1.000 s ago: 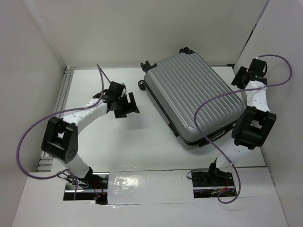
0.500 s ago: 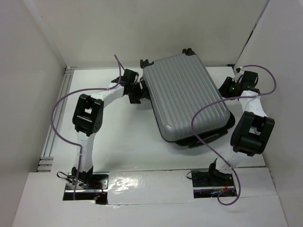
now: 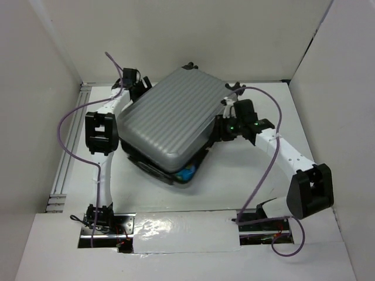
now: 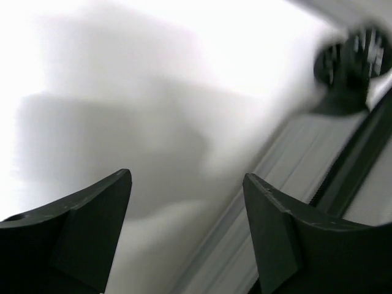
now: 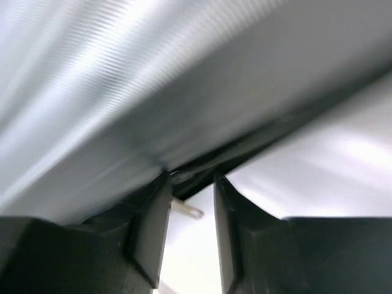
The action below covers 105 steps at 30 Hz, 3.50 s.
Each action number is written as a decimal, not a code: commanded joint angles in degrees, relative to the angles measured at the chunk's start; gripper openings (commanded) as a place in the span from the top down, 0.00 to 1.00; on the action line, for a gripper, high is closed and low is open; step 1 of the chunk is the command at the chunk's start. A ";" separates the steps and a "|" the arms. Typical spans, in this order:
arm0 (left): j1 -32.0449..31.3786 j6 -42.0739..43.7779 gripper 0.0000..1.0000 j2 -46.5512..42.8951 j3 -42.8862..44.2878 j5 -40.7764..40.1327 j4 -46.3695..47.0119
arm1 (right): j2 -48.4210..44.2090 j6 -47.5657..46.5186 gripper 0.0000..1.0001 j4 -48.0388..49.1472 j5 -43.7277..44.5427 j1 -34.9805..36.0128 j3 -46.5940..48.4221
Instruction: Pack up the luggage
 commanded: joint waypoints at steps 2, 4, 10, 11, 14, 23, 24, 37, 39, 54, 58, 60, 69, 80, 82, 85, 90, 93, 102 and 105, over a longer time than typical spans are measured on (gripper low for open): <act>-1.33 4.95 0.13 0.94 8.36 8.26 -5.02 | -5.69 5.53 0.50 -0.93 -0.17 5.63 5.57; 1.47 4.95 0.11 0.16 8.38 8.26 -5.55 | -8.06 6.94 0.45 -2.42 6.90 4.14 5.58; 6.23 6.09 0.11 -6.00 6.53 7.56 -6.87 | -13.24 10.55 0.26 -2.44 23.89 -2.10 4.96; 6.24 6.97 0.11 -6.70 6.53 6.25 -8.18 | -13.78 10.55 0.23 -0.52 23.29 -3.41 4.44; 7.38 6.97 0.08 -10.83 7.05 5.71 -9.77 | -14.40 7.41 0.10 3.17 20.40 -4.65 4.44; 7.91 4.87 0.00 -37.94 -8.89 -3.15 -13.20 | -3.36 4.05 0.00 8.55 15.82 -9.04 13.38; 8.61 2.52 0.00 -40.78 -11.46 -6.91 -14.42 | -1.58 4.05 0.00 8.55 15.11 -9.83 16.36; 10.46 -16.65 0.00 -82.11 -64.21 -14.23 -18.90 | 36.46 10.02 0.00 7.42 2.82 -9.06 55.35; 10.98 -18.33 0.00 -83.25 -66.06 -14.85 -21.28 | 45.04 10.72 0.00 3.66 2.80 -8.00 62.58; 12.83 -22.38 0.32 -87.40 -79.24 -13.89 -26.75 | 59.17 4.85 0.04 -6.91 7.28 -7.20 74.22; 12.83 -22.38 0.46 -85.20 -81.01 -11.34 -25.95 | 59.17 3.09 0.06 -8.76 4.56 -9.13 73.17; 12.83 -22.38 0.46 -85.19 -82.15 -11.86 -25.95 | 59.17 0.98 0.06 -9.46 2.99 -9.14 71.68; 12.83 -23.00 0.45 -86.24 -83.39 -6.41 -17.50 | 58.37 -4.57 0.06 -11.31 -2.38 -9.14 70.10; 12.83 -23.00 0.25 -92.59 -75.99 -13.54 -26.49 | 55.91 -6.24 0.06 -11.84 -1.33 -10.19 68.95; 12.83 -23.00 0.31 -91.27 -77.05 -12.49 -25.17 | 56.44 -6.24 0.06 -11.84 -1.33 -10.19 68.43; 12.83 -23.87 0.33 -89.06 -79.07 -13.09 -25.16 | 56.44 -6.24 0.06 -11.22 -1.33 -10.19 68.42; 12.83 -24.40 0.31 -88.53 -85.83 -12.31 -14.28 | 56.44 -5.71 0.06 -11.22 -3.26 -10.19 67.89; 12.83 -23.09 0.33 -87.13 -88.03 -8.45 -7.26 | 55.74 -8.59 0.06 -11.22 -5.54 -10.19 66.31; 9.24 -22.90 0.60 -72.30 -89.71 -7.21 1.55 | 47.84 -13.53 0.03 -8.06 -12.03 -12.55 57.97; 7.74 -22.91 0.82 -69.12 -87.61 -8.53 1.56 | 46.08 -14.05 0.03 -7.36 -13.46 -13.88 56.91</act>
